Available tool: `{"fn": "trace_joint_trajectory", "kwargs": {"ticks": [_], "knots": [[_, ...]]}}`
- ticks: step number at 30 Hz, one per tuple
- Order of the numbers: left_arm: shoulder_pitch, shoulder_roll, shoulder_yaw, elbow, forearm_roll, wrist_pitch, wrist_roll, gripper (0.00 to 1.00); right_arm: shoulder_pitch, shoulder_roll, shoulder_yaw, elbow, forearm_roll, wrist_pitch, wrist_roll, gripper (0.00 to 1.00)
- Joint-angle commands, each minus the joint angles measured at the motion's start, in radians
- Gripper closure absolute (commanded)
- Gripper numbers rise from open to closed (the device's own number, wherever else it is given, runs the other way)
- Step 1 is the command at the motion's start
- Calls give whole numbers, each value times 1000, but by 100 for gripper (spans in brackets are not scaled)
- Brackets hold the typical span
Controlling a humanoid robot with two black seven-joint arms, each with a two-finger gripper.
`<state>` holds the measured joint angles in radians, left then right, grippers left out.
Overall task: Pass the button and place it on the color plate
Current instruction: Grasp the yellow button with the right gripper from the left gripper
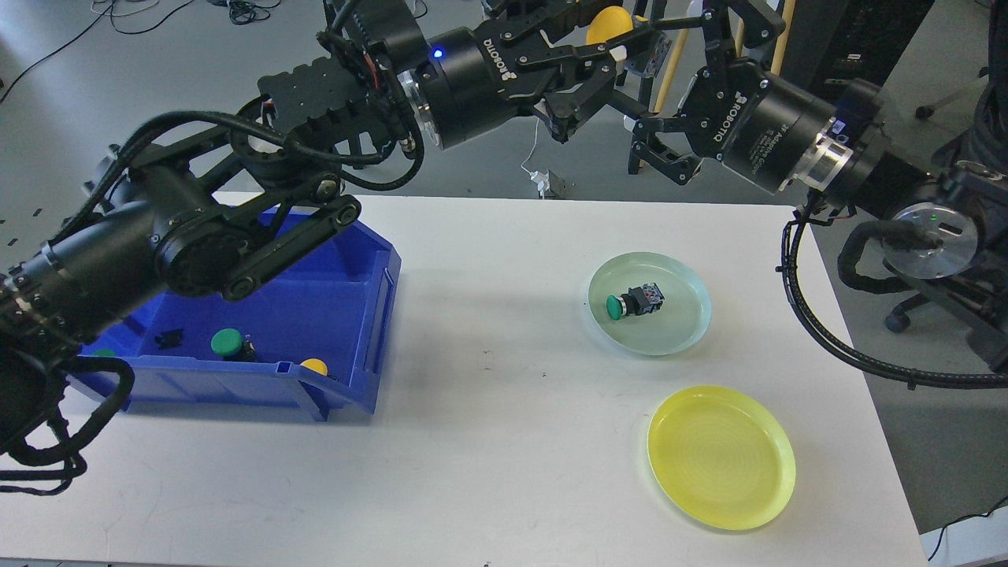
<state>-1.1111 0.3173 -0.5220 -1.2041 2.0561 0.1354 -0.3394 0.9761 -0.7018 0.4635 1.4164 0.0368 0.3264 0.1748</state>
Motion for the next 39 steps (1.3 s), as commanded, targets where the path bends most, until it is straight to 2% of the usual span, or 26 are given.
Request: {"fn": "trace_joint_trajectory", "kwargs": {"ticks": [1,10,15,20,33,39], "knots": [[4,0,0,3,-31,-2,3,69,-1,-25,1,15,2,2,0,20],[4,-3,-6,12,-37,0,7,69,-4,-27,0,21,-3,0,2,20],[0,-17,-6,9,-37,4,7,69,-5,-25,1,18,-6,-6,5,26],[2,-24,-7,6,-37,12,7,69,-5,-24,11,18,-6,-6,9,34],[8,-40,-7,6,-39,15,11,68,-7,-28,24,19,-3,0,11,71],[8,-43,-6,6,-39,15,11,68,-5,-30,24,19,-6,2,15,77]]}}
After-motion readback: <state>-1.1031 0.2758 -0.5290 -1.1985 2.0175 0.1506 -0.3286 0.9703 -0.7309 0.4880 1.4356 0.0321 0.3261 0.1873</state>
